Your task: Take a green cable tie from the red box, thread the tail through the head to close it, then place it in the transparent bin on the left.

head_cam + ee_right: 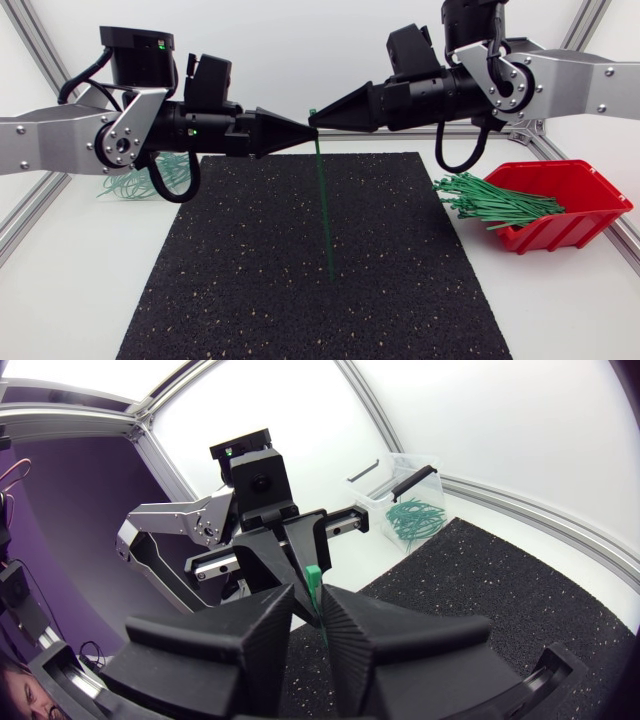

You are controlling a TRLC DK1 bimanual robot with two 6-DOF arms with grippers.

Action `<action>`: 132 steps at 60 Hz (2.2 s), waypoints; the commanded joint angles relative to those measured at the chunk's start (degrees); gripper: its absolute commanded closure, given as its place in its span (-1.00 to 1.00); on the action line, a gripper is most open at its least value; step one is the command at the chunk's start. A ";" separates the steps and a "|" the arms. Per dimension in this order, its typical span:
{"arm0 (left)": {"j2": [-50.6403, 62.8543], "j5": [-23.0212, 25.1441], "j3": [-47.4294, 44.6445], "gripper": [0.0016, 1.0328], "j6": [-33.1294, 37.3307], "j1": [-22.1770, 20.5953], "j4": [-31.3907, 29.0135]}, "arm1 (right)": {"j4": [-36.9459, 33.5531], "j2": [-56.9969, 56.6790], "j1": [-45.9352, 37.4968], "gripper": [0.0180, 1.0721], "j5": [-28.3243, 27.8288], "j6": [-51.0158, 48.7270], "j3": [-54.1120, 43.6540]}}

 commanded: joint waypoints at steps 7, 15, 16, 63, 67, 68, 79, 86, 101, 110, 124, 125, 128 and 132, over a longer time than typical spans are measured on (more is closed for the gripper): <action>-2.19 0.13 -0.02 0.92 -1.00 1.48 -1.42 | 0.94 -0.90 0.03 -0.09 1.69 -0.10 -1.35; -2.98 0.22 -0.10 0.92 -0.91 2.27 -2.83 | 0.59 -1.43 -0.94 -0.09 1.86 -0.37 -0.83; -3.07 0.30 -0.10 0.92 -0.83 2.45 -3.09 | 0.50 -1.51 -1.11 -0.09 1.86 -0.54 -0.74; -1.40 -7.96 11.23 0.94 19.65 6.58 -44.93 | -21.21 -5.56 3.98 -0.09 36.05 -32.62 -0.56; -0.08 -8.57 12.55 0.94 20.27 5.61 -48.00 | -24.46 -5.21 5.48 -0.09 38.43 -36.23 -0.56; 0.62 -8.57 13.17 0.94 21.23 5.26 -49.76 | -24.55 -5.38 5.92 -0.09 39.57 -36.67 -0.91; 4.40 -7.34 16.59 0.94 35.47 4.73 -63.30 | -28.85 -5.91 10.84 -0.09 47.74 -41.06 -3.11; 3.44 -6.11 16.07 0.94 36.53 6.23 -63.30 | -31.40 -5.64 11.81 -0.18 48.62 -41.15 -3.11; 5.63 2.15 18.00 0.94 33.28 8.43 -64.26 | -33.95 -6.70 11.98 -0.20 48.62 -41.94 -3.90; 7.13 2.06 19.67 0.94 33.98 8.07 -64.26 | -32.19 -7.93 14.62 -0.28 55.74 -41.68 -6.54; 9.94 0.74 22.13 0.94 36.26 6.58 -64.17 | -25.07 -12.24 20.07 -0.64 71.83 -44.23 -12.87; 10.29 0.74 22.31 0.94 36.35 6.49 -64.17 | -24.81 -12.41 20.33 -0.64 72.18 -44.40 -13.04; 11.08 0.74 23.01 0.94 36.35 6.49 -64.26 | -24.64 -12.59 21.04 -0.66 73.06 -45.10 -13.22; 12.31 0.83 24.07 0.94 36.26 6.49 -64.53 | -24.02 -12.68 22.53 -0.69 74.99 -46.86 -13.57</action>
